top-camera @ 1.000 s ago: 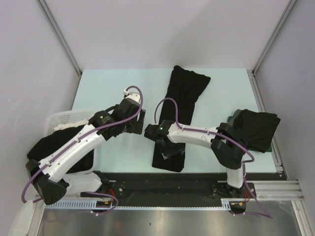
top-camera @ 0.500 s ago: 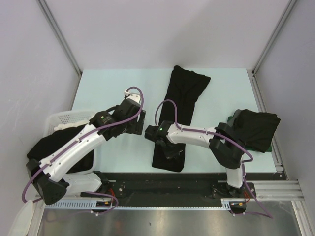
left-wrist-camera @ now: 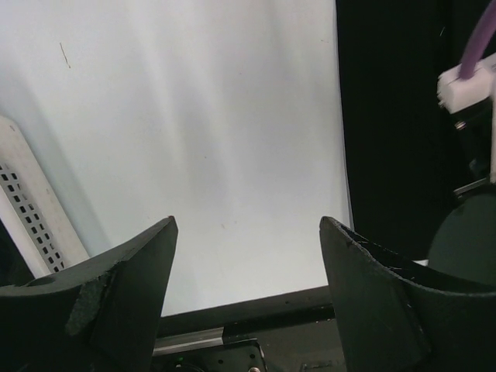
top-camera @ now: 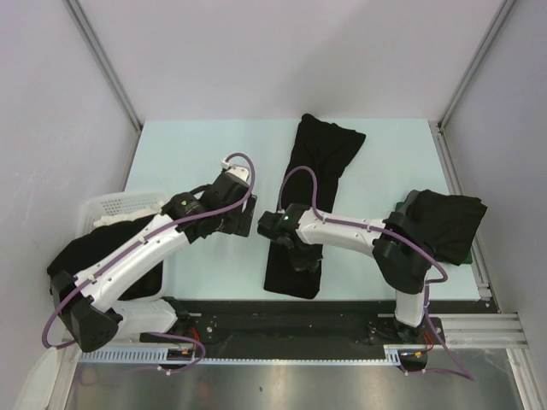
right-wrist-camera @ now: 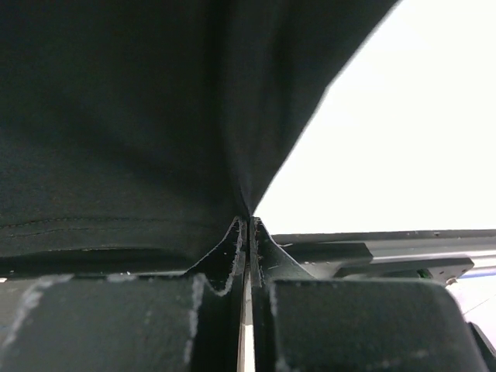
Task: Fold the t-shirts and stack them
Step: Rotate the tshirt 90 degrees
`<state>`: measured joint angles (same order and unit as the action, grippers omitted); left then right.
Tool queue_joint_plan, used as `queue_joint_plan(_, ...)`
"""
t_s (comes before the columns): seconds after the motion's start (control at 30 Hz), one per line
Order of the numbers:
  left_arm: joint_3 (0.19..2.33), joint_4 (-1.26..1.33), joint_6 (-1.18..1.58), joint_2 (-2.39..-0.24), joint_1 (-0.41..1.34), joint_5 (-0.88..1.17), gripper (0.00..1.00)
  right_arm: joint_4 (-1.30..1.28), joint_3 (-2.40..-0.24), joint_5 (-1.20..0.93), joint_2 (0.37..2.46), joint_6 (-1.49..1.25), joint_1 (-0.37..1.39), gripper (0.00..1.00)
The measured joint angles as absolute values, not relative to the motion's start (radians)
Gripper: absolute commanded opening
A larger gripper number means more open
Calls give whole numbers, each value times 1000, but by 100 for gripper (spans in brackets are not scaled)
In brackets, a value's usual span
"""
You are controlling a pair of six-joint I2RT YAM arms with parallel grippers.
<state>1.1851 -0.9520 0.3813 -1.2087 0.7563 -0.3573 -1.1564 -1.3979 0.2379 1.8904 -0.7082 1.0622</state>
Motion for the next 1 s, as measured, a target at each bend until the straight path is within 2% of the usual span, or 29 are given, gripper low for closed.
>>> queue_joint_plan(0.33, 1184, -949, 360, -1221, 756, -352, 80, -1194, -1380, 250, 1839, -730, 999, 0)
queue_joint_plan(0.7, 1184, -946, 353, -1224, 756, -352, 80, -1208, -1331, 131, 1889, -742, 1010, 0)
queue_joint_plan(0.77, 1184, -944, 348, -1225, 756, -352, 80, -1208, -1326, 112, 1889, -744, 1016, 4)
queue_joint_plan(0.8, 1184, -944, 347, -1226, 756, -352, 80, -1208, -1325, 103, 1889, -744, 1018, 13)
queue_joint_plan(0.93, 1184, -943, 340, -1234, 756, -352, 80, -1208, -1309, 63, 1892, -745, 1026, 34)
queue_joint_plan(0.97, 1184, -942, 339, -1237, 756, -351, 81, -1209, -1306, 56, 1896, -744, 1028, 45)
queue_joint_plan(1.0, 1184, -942, 338, -1240, 756, -351, 81, -1210, -1303, 47, 1902, -743, 1030, 48)
